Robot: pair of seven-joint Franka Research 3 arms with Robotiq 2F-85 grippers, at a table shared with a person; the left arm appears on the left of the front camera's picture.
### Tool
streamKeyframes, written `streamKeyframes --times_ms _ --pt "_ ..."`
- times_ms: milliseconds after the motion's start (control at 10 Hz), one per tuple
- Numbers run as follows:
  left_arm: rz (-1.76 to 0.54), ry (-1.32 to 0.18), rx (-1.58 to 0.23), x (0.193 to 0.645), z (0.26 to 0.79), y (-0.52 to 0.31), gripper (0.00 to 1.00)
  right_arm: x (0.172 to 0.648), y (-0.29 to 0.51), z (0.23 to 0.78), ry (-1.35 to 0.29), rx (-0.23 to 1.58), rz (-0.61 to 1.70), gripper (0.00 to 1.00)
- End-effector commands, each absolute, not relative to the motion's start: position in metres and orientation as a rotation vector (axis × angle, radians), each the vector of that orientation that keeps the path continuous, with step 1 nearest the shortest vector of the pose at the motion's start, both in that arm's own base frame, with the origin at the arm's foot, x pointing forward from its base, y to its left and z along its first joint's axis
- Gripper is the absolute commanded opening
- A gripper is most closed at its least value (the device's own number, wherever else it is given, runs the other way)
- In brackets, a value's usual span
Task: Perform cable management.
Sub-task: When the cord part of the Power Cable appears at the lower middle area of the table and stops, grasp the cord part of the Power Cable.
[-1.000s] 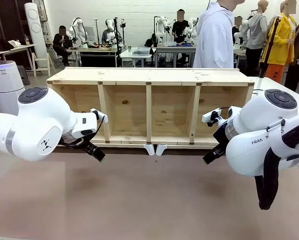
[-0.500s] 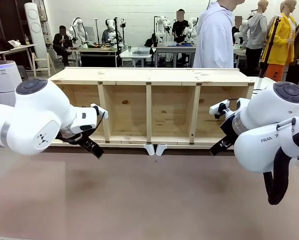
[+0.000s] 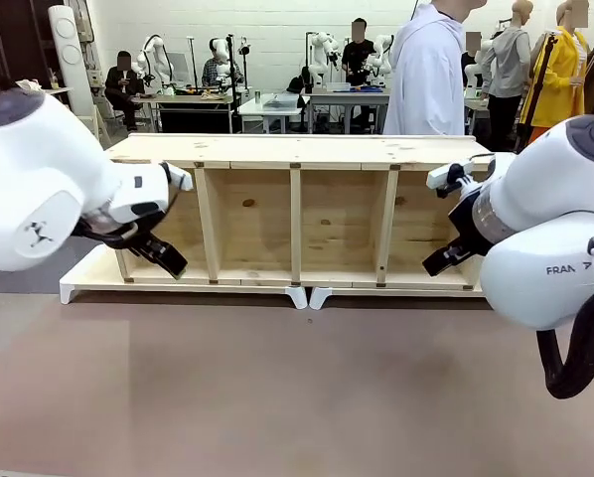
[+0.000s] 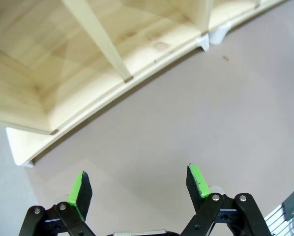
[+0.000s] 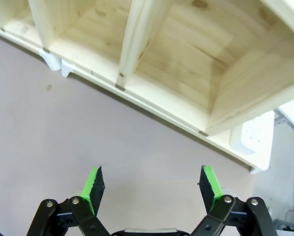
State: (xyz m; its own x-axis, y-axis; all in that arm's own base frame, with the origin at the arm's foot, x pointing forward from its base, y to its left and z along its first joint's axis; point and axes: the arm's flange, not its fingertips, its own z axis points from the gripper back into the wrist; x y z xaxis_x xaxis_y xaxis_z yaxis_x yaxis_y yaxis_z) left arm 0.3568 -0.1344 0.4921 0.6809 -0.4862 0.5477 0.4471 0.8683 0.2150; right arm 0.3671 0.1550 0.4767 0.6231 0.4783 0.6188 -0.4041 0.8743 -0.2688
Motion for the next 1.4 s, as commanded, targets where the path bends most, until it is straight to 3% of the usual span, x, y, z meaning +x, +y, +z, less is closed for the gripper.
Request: streamKeyframes --times_ms 0,800,1300 --pt "-0.453 -0.679 0.092 0.286 0.457 -0.099 1.0 0.264 0.118 0.435 -0.775 -0.164 0.439 1.0" --pt "-0.402 -0.742 -0.025 0.227 0.435 -0.019 1.0 0.183 0.065 0.419 -0.805 -0.124 0.281 1.0" --pt "-0.395 -0.76 -0.063 0.222 0.42 -0.002 1.0 0.175 0.068 0.415 -0.799 -0.1 0.285 1.0"
